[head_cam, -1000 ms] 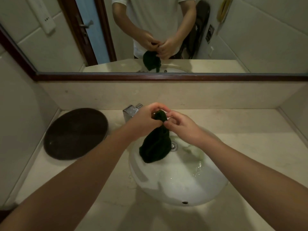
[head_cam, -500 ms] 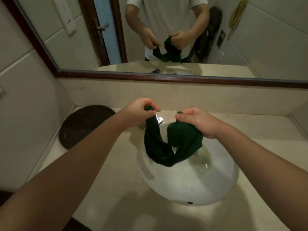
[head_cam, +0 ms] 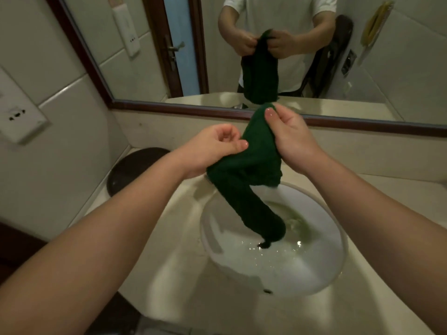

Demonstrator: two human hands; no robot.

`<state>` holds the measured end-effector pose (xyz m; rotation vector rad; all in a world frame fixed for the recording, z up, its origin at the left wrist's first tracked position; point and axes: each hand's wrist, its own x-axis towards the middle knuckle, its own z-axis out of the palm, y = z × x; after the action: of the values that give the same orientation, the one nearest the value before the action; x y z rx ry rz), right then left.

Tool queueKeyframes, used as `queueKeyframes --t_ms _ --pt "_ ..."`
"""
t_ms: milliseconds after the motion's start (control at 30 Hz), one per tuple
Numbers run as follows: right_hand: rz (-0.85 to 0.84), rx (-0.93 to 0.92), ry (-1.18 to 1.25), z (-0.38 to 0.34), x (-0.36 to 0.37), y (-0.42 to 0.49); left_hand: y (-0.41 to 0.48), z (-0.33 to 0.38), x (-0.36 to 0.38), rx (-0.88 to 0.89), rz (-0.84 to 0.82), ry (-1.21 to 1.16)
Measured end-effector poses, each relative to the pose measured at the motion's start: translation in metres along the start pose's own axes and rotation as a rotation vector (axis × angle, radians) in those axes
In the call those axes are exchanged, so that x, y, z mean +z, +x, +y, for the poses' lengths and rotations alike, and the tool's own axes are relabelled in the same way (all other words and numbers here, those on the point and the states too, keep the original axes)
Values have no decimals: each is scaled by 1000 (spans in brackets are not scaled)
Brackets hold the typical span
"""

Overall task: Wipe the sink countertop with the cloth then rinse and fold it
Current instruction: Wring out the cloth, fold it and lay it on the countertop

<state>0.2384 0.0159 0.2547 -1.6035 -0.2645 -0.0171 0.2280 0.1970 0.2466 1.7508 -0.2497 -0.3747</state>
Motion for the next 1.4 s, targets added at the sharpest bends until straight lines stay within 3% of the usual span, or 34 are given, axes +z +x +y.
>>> queueKeyframes --t_ms 100,233,367,533,600,767,900,1033,1167,1300,1400 --pt "-122 -156 -209 -10 4 1 -5 12 2 -72 -83 -44" --pt "-279 -267 -403 -26 13 0 -15 26 4 32 48 13" --pt "-287 -103 -200 -21 19 -9 -30 29 -7 84 188 -70" --pt "-551 148 -435 39 21 -18 -60 35 -50 113 452 -145" --pt "-502 165 -420 58 33 -11 -70 29 -73 114 535 -12" --pt "-113 -7 -415 54 78 24 -98 7 -126 128 650 167" --pt "-90 -245 -416 32 108 30 -132 -19 -170 140 777 80" --pt "-247 -274 -478 25 128 1 -175 -53 -186 175 728 -73" --pt "-618 -141 -721 27 130 -38 -230 -97 -167 115 607 -206" --pt "-943 110 -811 55 140 -57 -261 -154 -144 -70 517 -320" --pt "-1022 241 -883 91 151 -58 -259 -195 -131 -261 526 -425"
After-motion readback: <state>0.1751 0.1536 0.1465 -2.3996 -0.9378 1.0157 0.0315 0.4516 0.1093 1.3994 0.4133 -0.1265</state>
